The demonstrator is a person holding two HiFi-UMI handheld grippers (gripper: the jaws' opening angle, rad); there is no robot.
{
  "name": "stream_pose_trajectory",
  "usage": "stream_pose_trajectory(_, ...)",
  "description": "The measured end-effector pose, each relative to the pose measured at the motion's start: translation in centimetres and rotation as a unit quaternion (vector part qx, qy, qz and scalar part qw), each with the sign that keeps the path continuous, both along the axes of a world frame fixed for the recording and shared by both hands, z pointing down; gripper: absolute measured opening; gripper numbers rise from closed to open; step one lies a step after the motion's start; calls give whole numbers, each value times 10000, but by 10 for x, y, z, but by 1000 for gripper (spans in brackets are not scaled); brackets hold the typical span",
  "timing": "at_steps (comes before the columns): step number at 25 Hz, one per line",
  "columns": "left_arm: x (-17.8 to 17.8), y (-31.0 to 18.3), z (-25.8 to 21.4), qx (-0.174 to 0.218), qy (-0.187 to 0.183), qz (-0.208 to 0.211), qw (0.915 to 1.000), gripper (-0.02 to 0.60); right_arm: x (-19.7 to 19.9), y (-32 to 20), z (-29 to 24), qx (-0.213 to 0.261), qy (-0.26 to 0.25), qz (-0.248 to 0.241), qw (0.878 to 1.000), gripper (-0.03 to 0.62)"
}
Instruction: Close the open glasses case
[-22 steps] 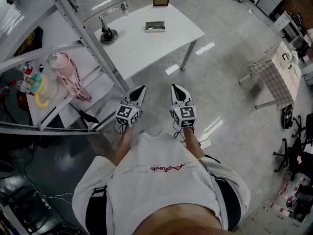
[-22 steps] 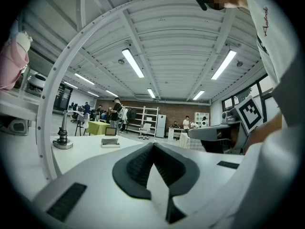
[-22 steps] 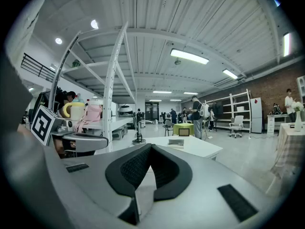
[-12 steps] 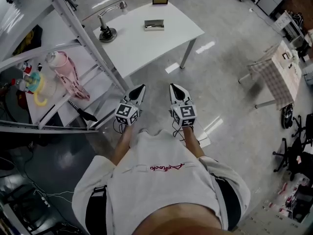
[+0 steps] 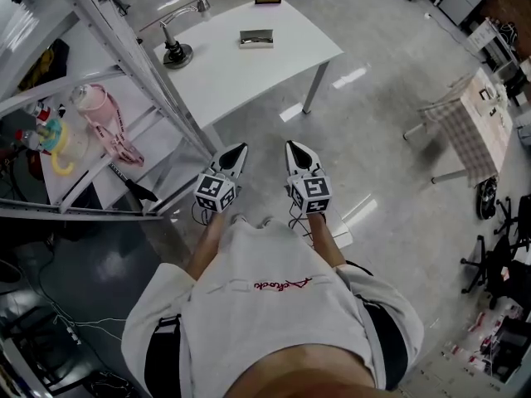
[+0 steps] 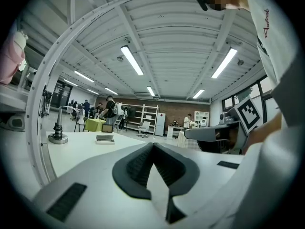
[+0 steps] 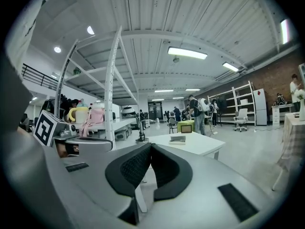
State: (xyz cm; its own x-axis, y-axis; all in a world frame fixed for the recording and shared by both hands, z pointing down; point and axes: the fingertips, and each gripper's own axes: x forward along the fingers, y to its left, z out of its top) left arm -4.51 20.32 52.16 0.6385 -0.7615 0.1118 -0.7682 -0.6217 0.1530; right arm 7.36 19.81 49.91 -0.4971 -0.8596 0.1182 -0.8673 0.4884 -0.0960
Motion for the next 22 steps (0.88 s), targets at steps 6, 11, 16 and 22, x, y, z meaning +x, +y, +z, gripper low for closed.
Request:
stream_pose_trajectory(6, 21, 7, 9, -67, 13, -10, 10000, 26, 13, 2, 3, 46, 46, -101, 9999, 29)
stream_pose_trajectory(11, 38, 10, 14, -96, -25, 39, 9999, 26, 25, 4, 10, -8, 38, -139, 9999, 29)
stream_pose_trajectory(16, 39, 0, 10, -5, -59, -23, 10000, 26, 26, 0, 13, 16, 24, -210, 9998, 29)
stream_pose_trajectory(22, 36, -15, 13, -13, -63, -113, 9999, 26, 23, -14, 15, 54, 27, -304, 9995, 29)
